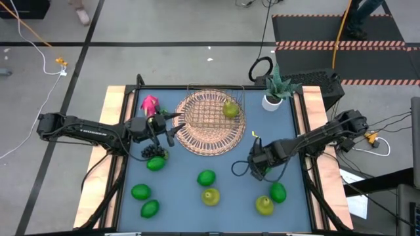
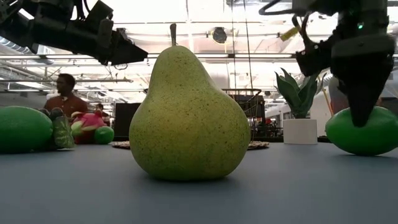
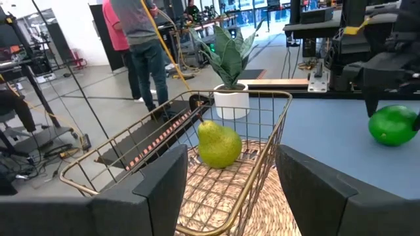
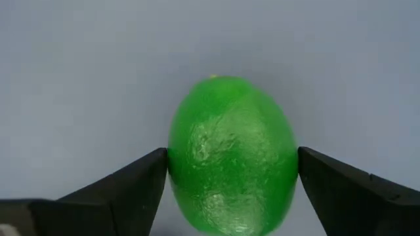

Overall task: Build produce basket
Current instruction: Put the green lime into the wire basket

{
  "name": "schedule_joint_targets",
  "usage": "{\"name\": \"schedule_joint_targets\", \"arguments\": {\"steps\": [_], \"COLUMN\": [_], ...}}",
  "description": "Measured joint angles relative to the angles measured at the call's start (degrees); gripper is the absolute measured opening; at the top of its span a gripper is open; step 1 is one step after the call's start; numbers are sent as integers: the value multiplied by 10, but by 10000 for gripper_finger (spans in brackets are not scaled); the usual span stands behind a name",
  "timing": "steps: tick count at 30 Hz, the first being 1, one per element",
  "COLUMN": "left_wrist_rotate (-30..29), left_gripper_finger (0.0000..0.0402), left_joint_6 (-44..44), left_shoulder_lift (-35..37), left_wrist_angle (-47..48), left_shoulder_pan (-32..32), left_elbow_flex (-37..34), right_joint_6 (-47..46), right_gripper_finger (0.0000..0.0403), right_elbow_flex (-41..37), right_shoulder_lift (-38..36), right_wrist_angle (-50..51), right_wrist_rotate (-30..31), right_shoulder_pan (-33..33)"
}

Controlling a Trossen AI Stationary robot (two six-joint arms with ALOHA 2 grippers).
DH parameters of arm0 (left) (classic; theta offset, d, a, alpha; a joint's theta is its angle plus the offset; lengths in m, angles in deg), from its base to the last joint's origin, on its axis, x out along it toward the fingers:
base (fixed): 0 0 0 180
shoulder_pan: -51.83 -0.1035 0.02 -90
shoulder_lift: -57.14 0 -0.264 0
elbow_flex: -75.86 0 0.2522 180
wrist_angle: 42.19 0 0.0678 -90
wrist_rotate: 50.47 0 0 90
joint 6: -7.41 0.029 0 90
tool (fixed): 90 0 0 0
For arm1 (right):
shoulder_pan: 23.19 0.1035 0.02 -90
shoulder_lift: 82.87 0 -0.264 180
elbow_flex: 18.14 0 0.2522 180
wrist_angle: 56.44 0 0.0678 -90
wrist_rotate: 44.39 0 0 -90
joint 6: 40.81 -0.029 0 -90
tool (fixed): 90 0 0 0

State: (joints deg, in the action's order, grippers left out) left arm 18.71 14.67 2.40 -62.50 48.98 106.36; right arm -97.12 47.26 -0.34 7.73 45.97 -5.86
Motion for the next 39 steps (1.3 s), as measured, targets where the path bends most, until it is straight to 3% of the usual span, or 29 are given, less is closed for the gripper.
{"name": "schedule_joint_targets", "arguments": {"steps": [17, 21, 26, 34, 39], "left_wrist_rotate": [0, 0, 0, 0, 0], "left_gripper_finger": [232, 232, 232, 232, 232], "left_joint_6": [0, 0, -5, -14, -14], "left_shoulder_lift": [0, 0, 0, 0, 0], "left_wrist_angle": [0, 0, 1, 0, 8], "left_shoulder_pan": [0, 0, 0, 0, 0], "left_elbow_flex": [0, 0, 0, 0, 0], "right_joint_6": [3, 23, 65, 193, 256], "right_gripper_finger": [271, 268, 267, 267, 266], "right_elbow_flex": [-18, -10, 29, 148, 225], "right_shoulder_lift": [-14, -32, -50, -53, -53], "right_wrist_angle": [-40, -93, -126, -126, -116], "right_wrist_rotate": [-22, -19, 5, 87, 101], "right_shoulder_pan": [-16, -19, -27, -50, -79]}}
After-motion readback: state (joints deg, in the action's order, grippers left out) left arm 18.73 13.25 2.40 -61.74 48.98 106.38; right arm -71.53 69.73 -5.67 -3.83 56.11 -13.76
